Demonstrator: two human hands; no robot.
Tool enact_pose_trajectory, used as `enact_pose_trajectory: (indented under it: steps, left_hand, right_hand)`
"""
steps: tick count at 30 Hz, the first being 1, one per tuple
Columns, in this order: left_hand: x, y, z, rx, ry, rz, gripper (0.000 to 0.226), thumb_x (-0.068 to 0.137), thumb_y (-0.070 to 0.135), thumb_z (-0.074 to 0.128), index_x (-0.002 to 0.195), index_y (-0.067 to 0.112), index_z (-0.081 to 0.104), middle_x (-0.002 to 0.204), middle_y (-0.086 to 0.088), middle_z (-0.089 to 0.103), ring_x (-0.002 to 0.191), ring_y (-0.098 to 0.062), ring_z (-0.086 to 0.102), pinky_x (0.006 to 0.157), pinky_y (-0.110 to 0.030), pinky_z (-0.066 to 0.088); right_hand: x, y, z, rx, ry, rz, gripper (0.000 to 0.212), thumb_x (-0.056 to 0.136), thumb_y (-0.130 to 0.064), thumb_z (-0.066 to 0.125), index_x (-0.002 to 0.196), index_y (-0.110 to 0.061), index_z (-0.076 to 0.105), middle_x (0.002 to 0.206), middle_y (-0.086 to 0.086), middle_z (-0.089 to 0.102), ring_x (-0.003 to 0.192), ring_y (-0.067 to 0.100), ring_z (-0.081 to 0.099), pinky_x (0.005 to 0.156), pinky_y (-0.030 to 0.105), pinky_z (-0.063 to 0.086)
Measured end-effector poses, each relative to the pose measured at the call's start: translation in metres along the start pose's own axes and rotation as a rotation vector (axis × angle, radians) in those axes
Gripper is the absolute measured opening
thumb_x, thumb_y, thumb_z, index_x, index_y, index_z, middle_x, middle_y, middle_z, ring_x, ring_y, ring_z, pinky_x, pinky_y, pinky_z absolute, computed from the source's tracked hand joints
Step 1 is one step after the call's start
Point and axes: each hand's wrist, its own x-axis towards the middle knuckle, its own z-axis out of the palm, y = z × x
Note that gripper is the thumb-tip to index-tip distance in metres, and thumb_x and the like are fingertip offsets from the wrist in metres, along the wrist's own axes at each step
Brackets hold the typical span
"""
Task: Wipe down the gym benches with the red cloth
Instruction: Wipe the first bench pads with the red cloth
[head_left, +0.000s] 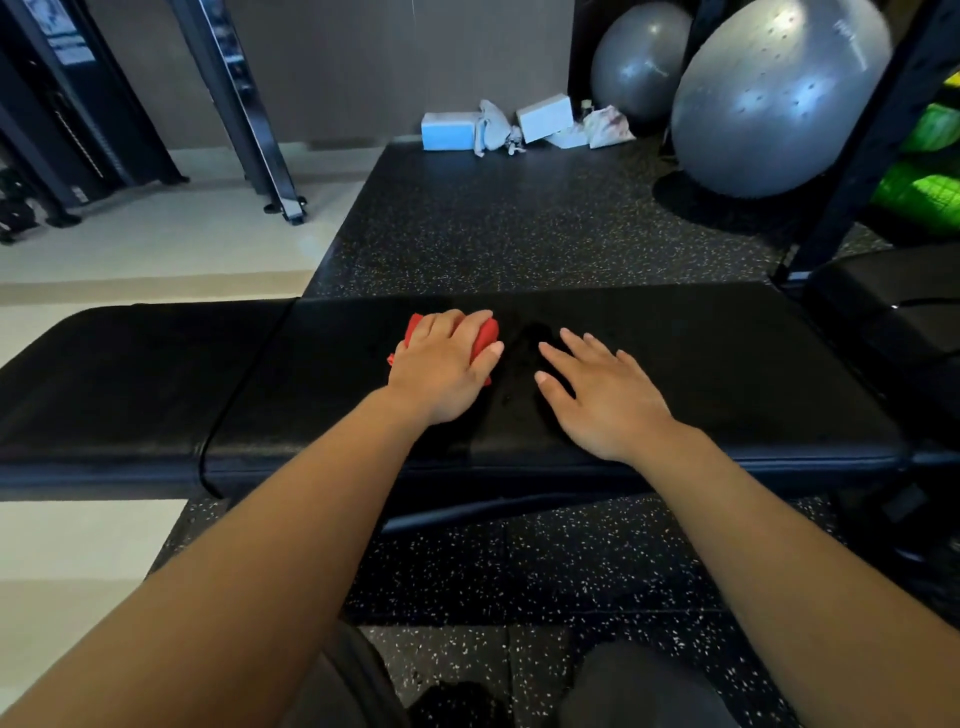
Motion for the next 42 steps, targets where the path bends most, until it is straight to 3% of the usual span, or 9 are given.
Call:
enact_pose_trajectory:
  steps: [3, 5, 9, 25, 42]
  left_hand:
    - [-0.013, -0.009, 0.003, -0.049, 0.025, 0.071, 0.051, 0.098, 0.051, 0.021, 0.147, 0.036, 0.024, 0.153, 0.001, 0.026, 0.143, -0.020, 0.016, 0.116, -0.047, 0.016]
    - [-0.011, -0.011, 0.004, -0.025, 0.027, 0.082, 0.049, 0.100, 0.046, 0.025, 0.147, 0.034, 0.024, 0.152, 0.002, 0.027, 0.142, -0.021, 0.017, 0.115, -0.046, 0.017]
    - [0.009, -0.009, 0.006, 0.062, 0.054, 0.067, 0.048, 0.099, 0.044, 0.030, 0.146, 0.033, 0.028, 0.148, 0.000, 0.031, 0.139, -0.021, 0.021, 0.112, -0.046, 0.023]
    - [0.095, -0.011, 0.001, 0.044, -0.048, -0.036, 0.049, 0.099, 0.046, 0.028, 0.147, 0.035, 0.022, 0.151, -0.003, 0.027, 0.140, -0.029, 0.019, 0.112, -0.048, 0.021]
    - [0.045, -0.019, 0.006, 0.039, 0.052, 0.092, 0.046, 0.098, 0.045, 0.031, 0.143, 0.034, 0.030, 0.144, 0.003, 0.036, 0.136, -0.020, 0.025, 0.110, -0.047, 0.026]
  right_hand:
    - [0.010, -0.003, -0.003, -0.009, 0.020, 0.034, 0.054, 0.100, -0.047, 0.023, 0.151, -0.027, 0.020, 0.160, -0.001, 0.010, 0.147, 0.018, 0.006, 0.119, 0.042, 0.008]
    - [0.018, -0.005, -0.003, -0.014, 0.004, 0.062, 0.056, 0.100, -0.049, 0.023, 0.151, -0.029, 0.017, 0.160, -0.001, 0.006, 0.147, 0.018, 0.002, 0.118, 0.043, 0.004]
    - [0.029, -0.004, 0.001, -0.051, -0.015, 0.083, 0.059, 0.098, -0.055, 0.019, 0.152, -0.035, 0.009, 0.160, -0.005, -0.003, 0.147, 0.016, -0.007, 0.117, 0.045, -0.004]
    - [0.058, -0.003, 0.001, -0.078, -0.026, 0.125, 0.060, 0.096, -0.061, 0.016, 0.151, -0.039, 0.004, 0.160, -0.007, -0.008, 0.146, 0.016, -0.011, 0.116, 0.052, -0.006]
    - [0.055, -0.004, 0.001, -0.078, -0.034, 0.127, 0.060, 0.096, -0.059, 0.015, 0.151, -0.038, 0.005, 0.160, -0.007, -0.007, 0.147, 0.017, -0.010, 0.116, 0.051, -0.006]
